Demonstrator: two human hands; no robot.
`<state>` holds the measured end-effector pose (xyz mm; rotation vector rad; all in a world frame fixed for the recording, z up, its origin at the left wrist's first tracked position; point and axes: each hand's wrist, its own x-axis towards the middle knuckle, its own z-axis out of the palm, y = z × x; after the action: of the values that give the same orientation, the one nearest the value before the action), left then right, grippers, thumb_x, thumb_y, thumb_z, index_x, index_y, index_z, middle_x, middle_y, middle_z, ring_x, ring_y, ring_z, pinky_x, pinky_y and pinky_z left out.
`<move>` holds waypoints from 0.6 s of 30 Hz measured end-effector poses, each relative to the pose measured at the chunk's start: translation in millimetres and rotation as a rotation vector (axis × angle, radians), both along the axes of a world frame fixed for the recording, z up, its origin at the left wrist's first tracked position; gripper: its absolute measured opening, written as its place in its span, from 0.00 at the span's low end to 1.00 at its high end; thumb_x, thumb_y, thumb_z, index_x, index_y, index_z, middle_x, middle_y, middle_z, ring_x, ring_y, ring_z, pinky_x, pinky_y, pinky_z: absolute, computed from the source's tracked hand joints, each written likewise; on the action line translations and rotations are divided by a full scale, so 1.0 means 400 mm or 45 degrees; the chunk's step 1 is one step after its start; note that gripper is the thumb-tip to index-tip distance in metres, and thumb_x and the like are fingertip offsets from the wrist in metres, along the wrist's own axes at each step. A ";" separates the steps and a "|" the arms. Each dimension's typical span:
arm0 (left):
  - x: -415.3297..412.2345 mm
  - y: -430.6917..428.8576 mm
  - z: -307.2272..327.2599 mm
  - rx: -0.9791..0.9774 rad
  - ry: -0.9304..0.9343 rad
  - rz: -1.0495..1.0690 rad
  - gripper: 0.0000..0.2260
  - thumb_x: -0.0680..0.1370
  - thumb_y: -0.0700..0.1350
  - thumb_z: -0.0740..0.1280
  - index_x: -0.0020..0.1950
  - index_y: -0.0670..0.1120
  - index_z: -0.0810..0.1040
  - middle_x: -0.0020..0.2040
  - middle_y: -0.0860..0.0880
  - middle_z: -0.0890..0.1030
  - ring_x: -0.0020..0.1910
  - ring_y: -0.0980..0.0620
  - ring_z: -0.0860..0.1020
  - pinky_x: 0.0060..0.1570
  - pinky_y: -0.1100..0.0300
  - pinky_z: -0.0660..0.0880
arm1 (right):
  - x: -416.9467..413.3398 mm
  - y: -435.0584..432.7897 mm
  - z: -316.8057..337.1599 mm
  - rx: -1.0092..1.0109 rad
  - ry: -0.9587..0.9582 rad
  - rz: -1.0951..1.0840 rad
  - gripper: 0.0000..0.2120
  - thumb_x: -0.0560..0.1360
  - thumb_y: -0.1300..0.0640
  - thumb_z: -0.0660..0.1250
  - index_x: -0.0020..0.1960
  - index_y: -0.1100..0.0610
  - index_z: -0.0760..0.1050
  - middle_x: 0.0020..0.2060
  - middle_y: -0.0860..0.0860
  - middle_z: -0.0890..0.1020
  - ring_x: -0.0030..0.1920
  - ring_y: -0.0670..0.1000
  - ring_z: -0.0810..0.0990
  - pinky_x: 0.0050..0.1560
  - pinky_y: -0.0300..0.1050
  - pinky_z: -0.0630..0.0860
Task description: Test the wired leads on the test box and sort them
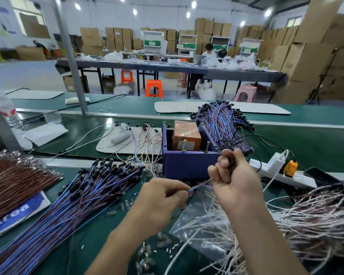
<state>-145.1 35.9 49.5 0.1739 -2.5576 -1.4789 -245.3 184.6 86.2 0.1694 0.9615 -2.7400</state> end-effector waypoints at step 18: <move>0.025 0.000 0.080 -0.381 -0.071 0.035 0.11 0.76 0.53 0.75 0.44 0.72 0.82 0.34 0.63 0.84 0.32 0.61 0.82 0.38 0.55 0.81 | -0.009 0.309 -0.066 0.431 0.052 -0.229 0.21 0.85 0.51 0.59 0.45 0.62 0.83 0.39 0.59 0.86 0.36 0.53 0.85 0.39 0.44 0.81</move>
<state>-135.1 36.0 81.3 0.2084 -2.7687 -1.0782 -249.0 308.4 59.7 0.2702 1.4850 -2.7234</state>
